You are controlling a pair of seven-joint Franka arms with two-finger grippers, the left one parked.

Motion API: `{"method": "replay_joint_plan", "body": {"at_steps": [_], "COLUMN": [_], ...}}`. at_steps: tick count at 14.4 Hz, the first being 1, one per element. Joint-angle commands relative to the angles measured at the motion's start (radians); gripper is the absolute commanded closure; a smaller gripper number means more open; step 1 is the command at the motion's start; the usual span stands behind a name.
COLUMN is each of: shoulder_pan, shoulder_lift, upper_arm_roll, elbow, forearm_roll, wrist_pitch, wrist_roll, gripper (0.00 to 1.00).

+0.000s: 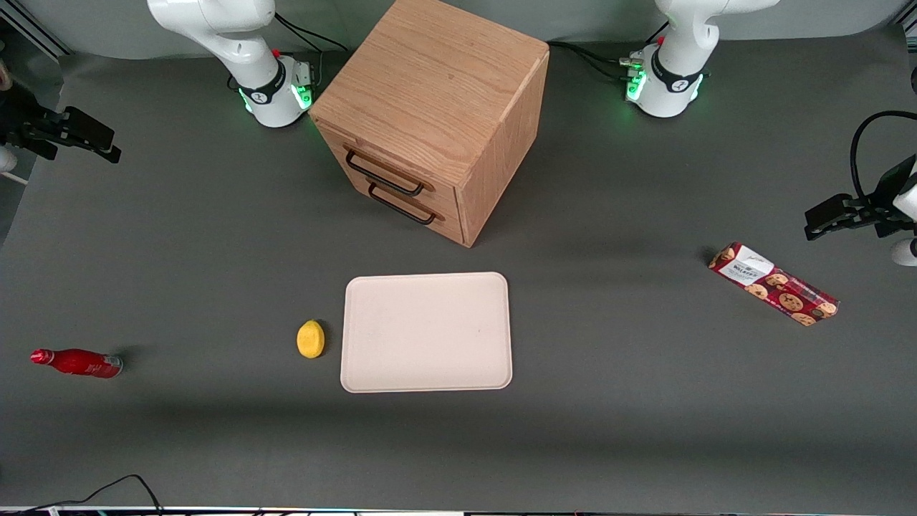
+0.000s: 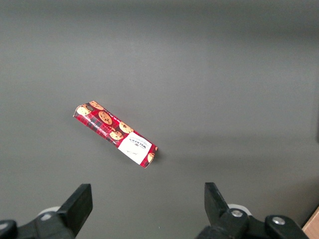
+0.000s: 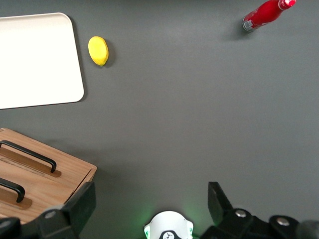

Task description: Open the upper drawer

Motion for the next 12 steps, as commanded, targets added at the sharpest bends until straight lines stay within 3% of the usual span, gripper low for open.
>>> {"method": "replay_joint_plan", "body": {"at_steps": [1,12], "shoulder_pan": [0.012,0.012], "shoulder_lift": [-0.002,-0.005], "upper_arm_roll": [-0.01,-0.013], "elbow": [0.016,0.016], "forearm_roll": [-0.017,-0.01], "wrist_pitch": [-0.015,-0.023], "wrist_roll": [-0.019,0.005], "gripper": [0.0,0.0]}}
